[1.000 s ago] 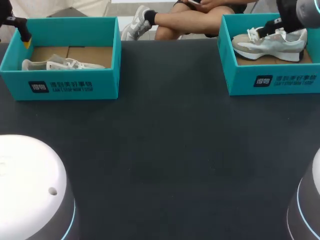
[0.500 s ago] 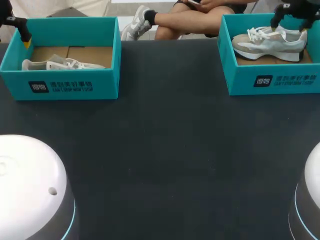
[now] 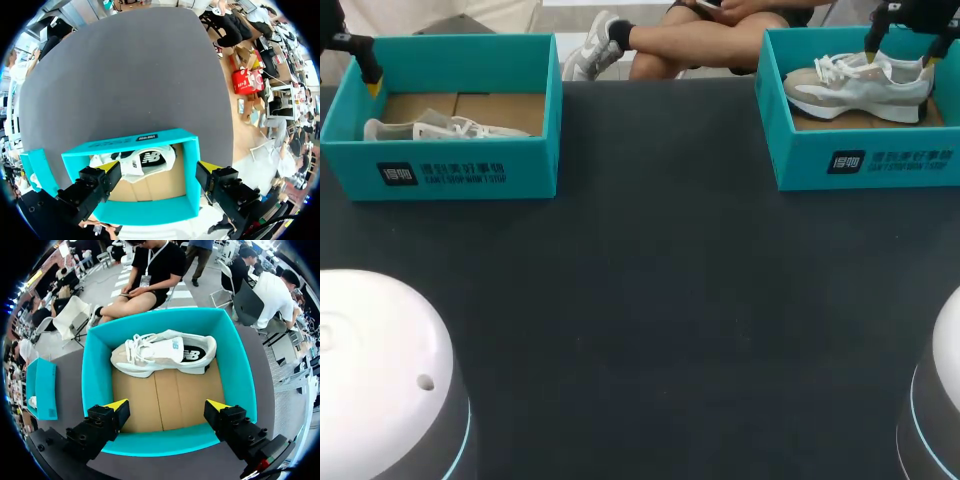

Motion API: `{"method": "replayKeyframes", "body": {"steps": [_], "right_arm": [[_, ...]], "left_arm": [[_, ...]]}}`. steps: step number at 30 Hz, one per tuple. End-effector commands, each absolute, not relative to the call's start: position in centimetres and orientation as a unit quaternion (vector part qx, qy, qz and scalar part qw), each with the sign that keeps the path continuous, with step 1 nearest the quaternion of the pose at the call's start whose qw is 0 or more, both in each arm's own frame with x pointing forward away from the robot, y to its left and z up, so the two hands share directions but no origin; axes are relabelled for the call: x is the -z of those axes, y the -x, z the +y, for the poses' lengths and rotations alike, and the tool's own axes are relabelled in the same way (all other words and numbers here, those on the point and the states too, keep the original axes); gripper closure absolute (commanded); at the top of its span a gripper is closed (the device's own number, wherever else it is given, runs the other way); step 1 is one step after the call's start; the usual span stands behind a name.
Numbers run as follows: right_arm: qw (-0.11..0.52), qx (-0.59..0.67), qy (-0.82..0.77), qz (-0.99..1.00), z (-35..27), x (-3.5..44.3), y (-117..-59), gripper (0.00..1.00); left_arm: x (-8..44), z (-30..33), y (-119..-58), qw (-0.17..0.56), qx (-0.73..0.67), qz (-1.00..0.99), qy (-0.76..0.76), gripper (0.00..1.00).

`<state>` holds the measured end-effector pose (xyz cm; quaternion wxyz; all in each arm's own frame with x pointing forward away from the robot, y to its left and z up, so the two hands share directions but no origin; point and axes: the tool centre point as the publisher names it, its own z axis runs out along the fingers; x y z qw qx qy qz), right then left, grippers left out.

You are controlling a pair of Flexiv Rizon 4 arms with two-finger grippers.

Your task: Take the shoe out of the shoebox, open the shoe tongue, remove and reinsert the insole, then place the shoe into the shoebox

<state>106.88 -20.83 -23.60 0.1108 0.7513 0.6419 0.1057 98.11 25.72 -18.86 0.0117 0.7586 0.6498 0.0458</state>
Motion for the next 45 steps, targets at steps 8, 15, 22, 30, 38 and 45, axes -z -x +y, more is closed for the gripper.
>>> {"method": "replayKeyframes", "body": {"steps": [8,15,22,30,38,45], "right_arm": [[0.114,-0.094,-0.817,0.557,-26.1,27.5,-114.0,0.00],[0.143,-0.065,-0.805,0.572,-28.6,28.4,-117.3,0.00],[0.141,-0.042,-0.802,0.579,-30.6,29.3,-118.1,0.38],[0.135,-0.017,-0.802,0.581,-32.0,30.6,-117.2,0.45],[0.126,0.003,-0.801,0.585,-32.3,32.6,-117.0,0.45],[0.122,0.022,-0.799,0.589,-32.9,34.1,-117.6,0.51]], "left_arm": [[18.9,25.7,-98.0,0.013,-0.047,0.650,-0.759,0.00],[18.9,25.7,-98.0,0.013,-0.047,0.650,-0.759,0.00],[18.9,25.7,-98.0,0.013,-0.047,0.650,-0.759,0.00],[18.9,25.7,-98.0,0.013,-0.047,0.650,-0.759,0.00],[18.9,25.7,-98.0,0.013,-0.047,0.650,-0.759,0.00],[18.9,25.7,-98.0,0.013,-0.047,0.650,-0.759,0.00]]}}
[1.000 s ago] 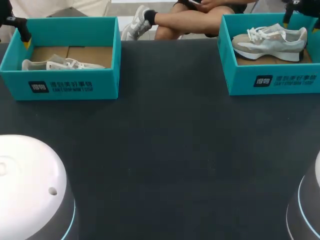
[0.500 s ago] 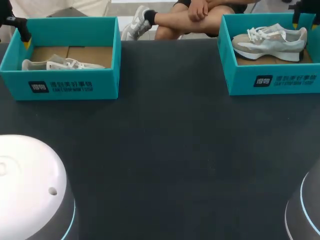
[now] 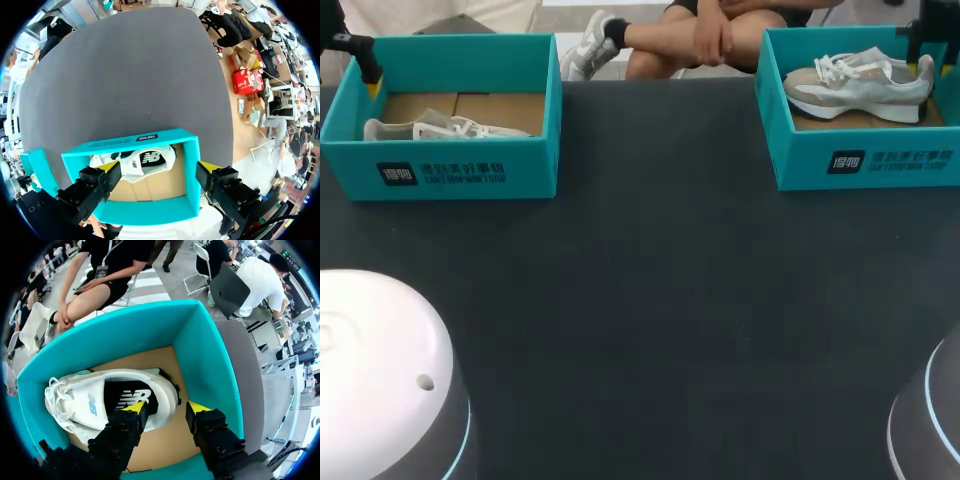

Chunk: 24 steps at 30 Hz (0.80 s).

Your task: Take the shoe out of the shoebox, open the shoe tongue, remove and reinsert the insole, then place the shoe into the shoebox

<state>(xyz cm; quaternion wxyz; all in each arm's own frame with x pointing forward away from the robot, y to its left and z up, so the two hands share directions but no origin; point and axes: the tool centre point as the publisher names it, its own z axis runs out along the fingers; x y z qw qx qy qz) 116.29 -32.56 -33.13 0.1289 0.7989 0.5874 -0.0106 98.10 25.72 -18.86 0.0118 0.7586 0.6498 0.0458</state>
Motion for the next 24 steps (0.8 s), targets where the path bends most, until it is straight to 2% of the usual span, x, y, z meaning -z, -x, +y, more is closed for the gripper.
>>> {"method": "replayKeyframes", "body": {"steps": [1,4,14,18,19,20,24], "right_arm": [[0.124,0.025,-0.798,0.589,-33.0,34.3,-117.8,0.52],[0.127,0.036,-0.796,0.591,-33.3,34.9,-118.3,0.55],[0.137,0.075,-0.790,0.593,-33.7,36.2,-119.2,0.56],[0.141,0.085,-0.793,0.587,-34.1,36.5,-118.9,0.71],[0.144,0.091,-0.792,0.586,-34.2,36.5,-118.9,0.79],[0.144,0.092,-0.792,0.586,-34.3,36.5,-118.8,0.98],[0.148,0.098,-0.789,0.588,-34.7,36.0,-118.3,1.00]], "left_arm": [[18.9,25.7,-98.0,0.013,-0.047,0.650,-0.759,0.00],[18.9,25.7,-98.0,0.013,-0.047,0.650,-0.759,0.00],[18.9,25.7,-98.0,0.013,-0.047,0.650,-0.759,0.00],[18.9,25.7,-98.0,0.013,-0.047,0.650,-0.759,0.00],[18.9,25.7,-98.0,0.013,-0.047,0.650,-0.759,0.00],[18.9,25.7,-98.0,0.013,-0.047,0.650,-0.759,0.00],[18.9,25.7,-98.0,0.013,-0.047,0.650,-0.759,0.00]]}}
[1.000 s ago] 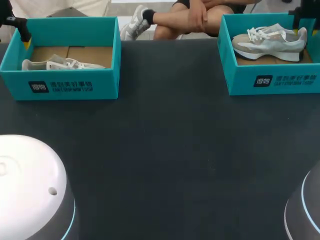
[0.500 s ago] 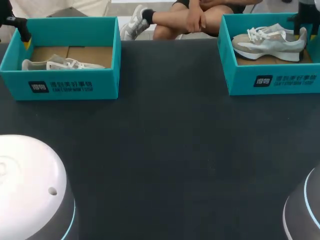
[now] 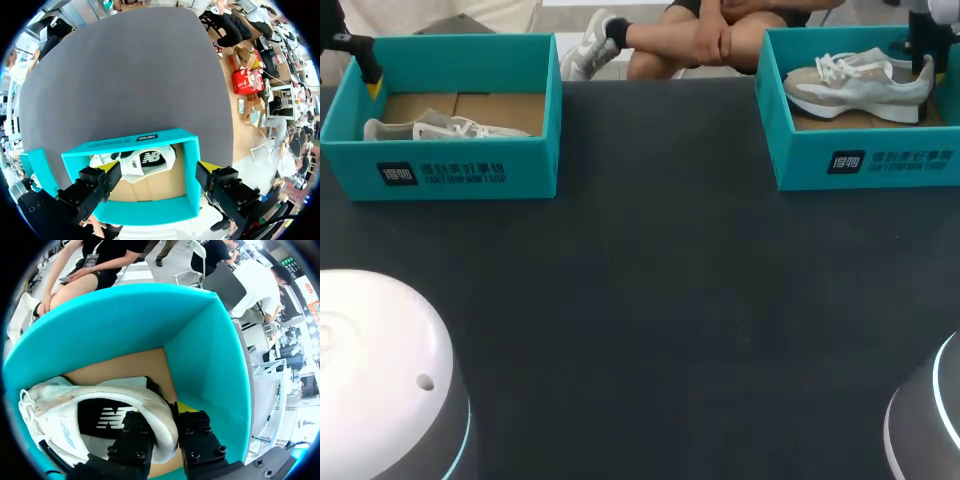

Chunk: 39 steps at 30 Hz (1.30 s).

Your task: Take the shoe out of the shoebox, open the shoe tongue, remove and reinsert the insole, then place the shoe into the shoebox

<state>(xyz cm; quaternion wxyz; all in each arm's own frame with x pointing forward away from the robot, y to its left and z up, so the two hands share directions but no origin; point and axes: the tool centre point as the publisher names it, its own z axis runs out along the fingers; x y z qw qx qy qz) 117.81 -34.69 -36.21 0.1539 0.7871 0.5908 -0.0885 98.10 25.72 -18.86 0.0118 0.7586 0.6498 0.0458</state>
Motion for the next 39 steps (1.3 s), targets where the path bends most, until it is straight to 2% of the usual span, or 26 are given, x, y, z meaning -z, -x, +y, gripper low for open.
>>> {"method": "replayKeyframes", "body": {"steps": [1,15,26,39], "right_arm": [[0.148,0.098,-0.789,0.588,-34.9,35.8,-118.1,1.00],[0.154,0.043,-0.754,0.637,-36.2,26.5,-113.3,1.00],[0.157,0.031,-0.723,0.672,-32.5,18.4,-108.1,1.00],[0.190,0.028,-0.720,0.666,-28.9,15.1,-104.2,1.00]], "left_arm": [[18.9,25.7,-98.0,0.013,-0.047,0.650,-0.759,0.00],[18.9,25.7,-98.0,0.013,-0.047,0.650,-0.759,0.00],[18.9,25.7,-98.0,0.013,-0.047,0.650,-0.759,0.00],[18.9,25.7,-98.0,0.013,-0.047,0.650,-0.759,0.00]]}}
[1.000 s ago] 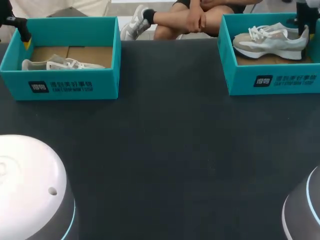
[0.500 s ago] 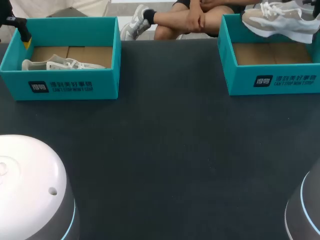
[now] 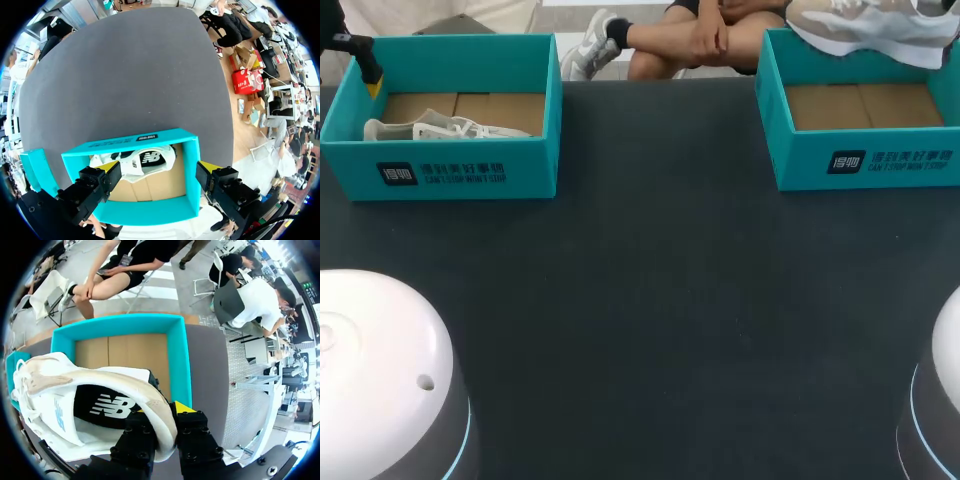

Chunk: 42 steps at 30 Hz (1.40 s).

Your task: Take the shoe out of the shoebox, open the shoe tongue, remove and reinsert the insole, then place the shoe into the shoebox

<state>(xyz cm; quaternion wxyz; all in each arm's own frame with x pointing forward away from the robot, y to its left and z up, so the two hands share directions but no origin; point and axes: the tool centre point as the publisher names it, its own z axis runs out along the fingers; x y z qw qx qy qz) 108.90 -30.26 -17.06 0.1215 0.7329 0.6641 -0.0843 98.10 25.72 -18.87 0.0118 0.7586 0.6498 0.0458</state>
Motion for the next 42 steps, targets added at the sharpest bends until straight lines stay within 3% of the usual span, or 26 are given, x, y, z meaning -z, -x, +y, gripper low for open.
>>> {"method": "replayKeyframes", "body": {"steps": [1,17,30,42], "right_arm": [[0.190,0.028,-0.720,0.666,-28.9,15.1,-104.2,1.00],[0.190,0.028,-0.720,0.666,-28.9,15.1,-104.2,1.00],[0.212,0.061,-0.705,0.674,-19.5,16.1,-92.4,1.00],[0.209,0.046,-0.695,0.686,-11.1,16.9,-86.2,1.00]], "left_arm": [[18.9,25.7,-98.0,0.013,-0.047,0.650,-0.759,0.00],[18.9,25.7,-98.0,0.013,-0.047,0.650,-0.759,0.00],[18.9,25.7,-98.0,0.013,-0.047,0.650,-0.759,0.00],[18.9,25.7,-98.0,0.013,-0.047,0.650,-0.759,0.00]]}}
